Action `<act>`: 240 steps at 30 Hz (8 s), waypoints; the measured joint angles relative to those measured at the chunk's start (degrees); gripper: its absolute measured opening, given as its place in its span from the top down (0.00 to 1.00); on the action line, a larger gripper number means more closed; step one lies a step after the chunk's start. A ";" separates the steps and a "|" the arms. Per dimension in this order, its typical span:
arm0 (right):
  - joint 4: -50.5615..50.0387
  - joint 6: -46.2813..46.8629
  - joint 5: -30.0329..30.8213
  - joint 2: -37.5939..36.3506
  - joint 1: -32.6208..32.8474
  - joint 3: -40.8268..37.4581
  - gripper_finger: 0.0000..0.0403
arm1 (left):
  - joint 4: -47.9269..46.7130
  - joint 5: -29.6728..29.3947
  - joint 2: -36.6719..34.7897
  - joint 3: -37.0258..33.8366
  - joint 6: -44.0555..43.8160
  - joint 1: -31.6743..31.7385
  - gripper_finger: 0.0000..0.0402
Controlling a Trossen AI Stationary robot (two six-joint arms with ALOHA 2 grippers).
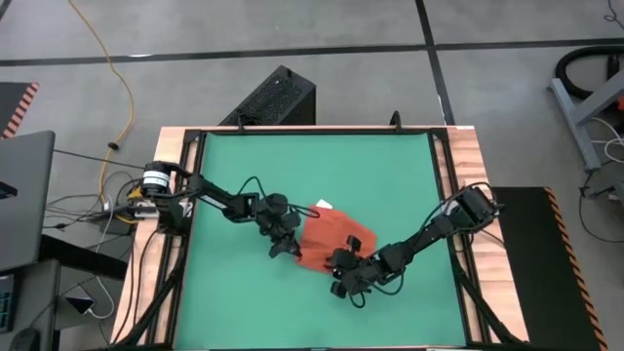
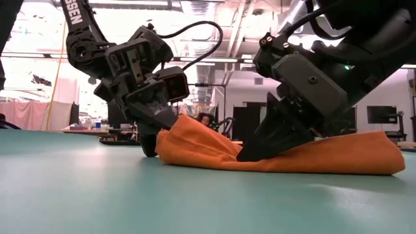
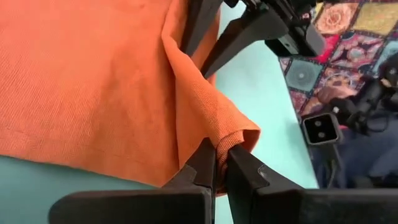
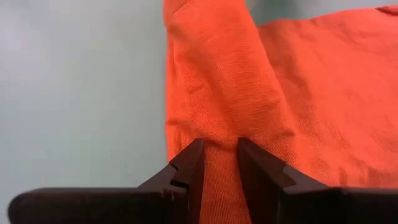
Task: Roll towel into tight, uniform cylinder
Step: Roll the orange towel
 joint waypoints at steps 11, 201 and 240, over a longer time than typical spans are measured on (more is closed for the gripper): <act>-0.04 0.09 -0.12 0.09 0.10 -0.07 0.70 | -0.27 -5.72 0.00 -0.04 2.61 -1.85 0.76; -33.33 33.03 23.32 -3.37 13.92 0.35 0.79 | 8.67 -36.75 6.21 -1.71 22.95 -14.51 1.00; -4.99 -19.18 18.72 -5.18 17.14 2.27 0.29 | 5.24 -33.81 -4.73 -10.69 6.99 -23.07 1.00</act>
